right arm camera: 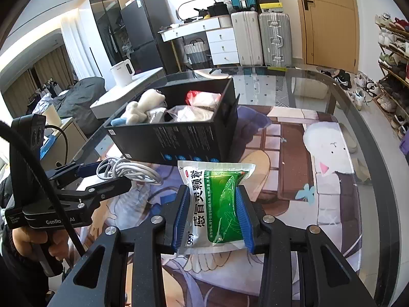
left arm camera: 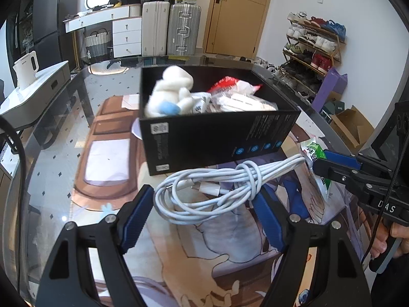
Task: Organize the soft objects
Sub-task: 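Lift and carry the cable coil and green packet over the box with both grippers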
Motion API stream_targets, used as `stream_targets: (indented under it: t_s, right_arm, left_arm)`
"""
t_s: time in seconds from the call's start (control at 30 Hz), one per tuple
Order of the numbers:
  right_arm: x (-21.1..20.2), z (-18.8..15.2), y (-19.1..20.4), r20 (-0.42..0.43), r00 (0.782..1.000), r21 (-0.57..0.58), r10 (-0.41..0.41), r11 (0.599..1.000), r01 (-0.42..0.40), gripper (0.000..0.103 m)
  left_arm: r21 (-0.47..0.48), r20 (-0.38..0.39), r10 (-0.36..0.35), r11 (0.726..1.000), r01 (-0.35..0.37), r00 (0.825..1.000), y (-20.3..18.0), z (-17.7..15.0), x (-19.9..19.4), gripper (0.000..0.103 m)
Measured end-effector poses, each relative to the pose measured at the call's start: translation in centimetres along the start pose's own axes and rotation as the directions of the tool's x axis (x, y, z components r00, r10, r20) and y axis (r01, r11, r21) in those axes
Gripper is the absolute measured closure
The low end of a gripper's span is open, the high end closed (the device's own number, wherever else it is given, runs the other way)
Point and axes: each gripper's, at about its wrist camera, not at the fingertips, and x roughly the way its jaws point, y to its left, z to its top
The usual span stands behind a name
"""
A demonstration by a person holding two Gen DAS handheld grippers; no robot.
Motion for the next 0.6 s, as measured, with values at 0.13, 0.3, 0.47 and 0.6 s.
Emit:
stream_targets:
  t_s: [0.13,0.3,0.47,0.6]
  right_arm:
    - [-0.6,0.2,0.5,0.023,1.000,-0.014,0.001,1.000,-0.001,0.066]
    - [-1.6,0.4,1.3,0.054,0.999,-0.029,0.007,1.000,-0.006,0.066]
    - [-2.2,0.6,1.8,0.069,0.998,-0.043,0.002,0.999,0.001,0.066]
    - [-2.8,0.8,2.1,0.086,0.996,-0.056,-0.008,0.998,0.013,0.066]
  left_arm:
    - [-0.008,0.021,0.002,1.000,-0.002,1.000,0.4,0.1,-1.0,0.025]
    - [-0.001,0.048,0.002,1.000,-0.002,0.999,0.5,0.3,-2.0,0.025]
    - [-0.011,0.066,-0.004,1.000,0.005,0.998,1.1,0.4,-2.7,0.025]
    - [-0.010,0.075,-0.001,1.000,0.001,0.997,1.4,0.6,-3.0,0.025]
